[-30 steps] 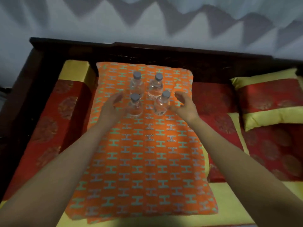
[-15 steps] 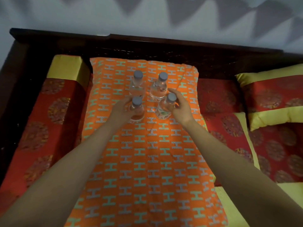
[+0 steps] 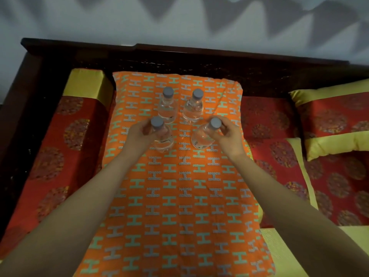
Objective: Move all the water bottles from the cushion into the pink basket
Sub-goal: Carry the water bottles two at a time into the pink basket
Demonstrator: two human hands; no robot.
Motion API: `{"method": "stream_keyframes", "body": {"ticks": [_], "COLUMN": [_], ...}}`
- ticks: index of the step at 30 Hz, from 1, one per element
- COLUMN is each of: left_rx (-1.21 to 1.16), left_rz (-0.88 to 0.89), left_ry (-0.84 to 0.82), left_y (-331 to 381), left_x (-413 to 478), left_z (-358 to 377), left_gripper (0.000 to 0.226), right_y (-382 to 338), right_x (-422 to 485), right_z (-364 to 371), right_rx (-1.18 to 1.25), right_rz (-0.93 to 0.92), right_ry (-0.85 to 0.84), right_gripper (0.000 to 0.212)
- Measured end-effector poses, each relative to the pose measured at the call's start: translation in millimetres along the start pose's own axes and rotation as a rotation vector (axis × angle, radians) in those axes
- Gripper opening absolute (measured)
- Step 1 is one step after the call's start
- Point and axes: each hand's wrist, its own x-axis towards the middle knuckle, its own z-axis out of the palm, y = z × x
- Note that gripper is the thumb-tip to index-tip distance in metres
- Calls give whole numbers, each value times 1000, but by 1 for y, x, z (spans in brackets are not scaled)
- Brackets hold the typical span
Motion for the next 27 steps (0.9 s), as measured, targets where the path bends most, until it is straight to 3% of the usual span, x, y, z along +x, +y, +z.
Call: {"method": "stream_keyframes", "body": {"ticks": [11, 22, 27], "left_rx": [3, -31, -43], "left_rz": [96, 219, 282], "left_ry": [45, 32, -33], "left_y": [52, 107, 120], "left_x": [-32, -90, -115], "left_z": [-1, -20, -7], "left_gripper": [37, 30, 31], "right_y": [-49, -95, -102], "right_x": [-26, -77, -118], "right_z": [-38, -80, -104], "right_rx": [144, 231, 226], "right_rz": [-52, -165, -183], "right_ry": [92, 159, 268], "right_gripper": [41, 28, 32]}}
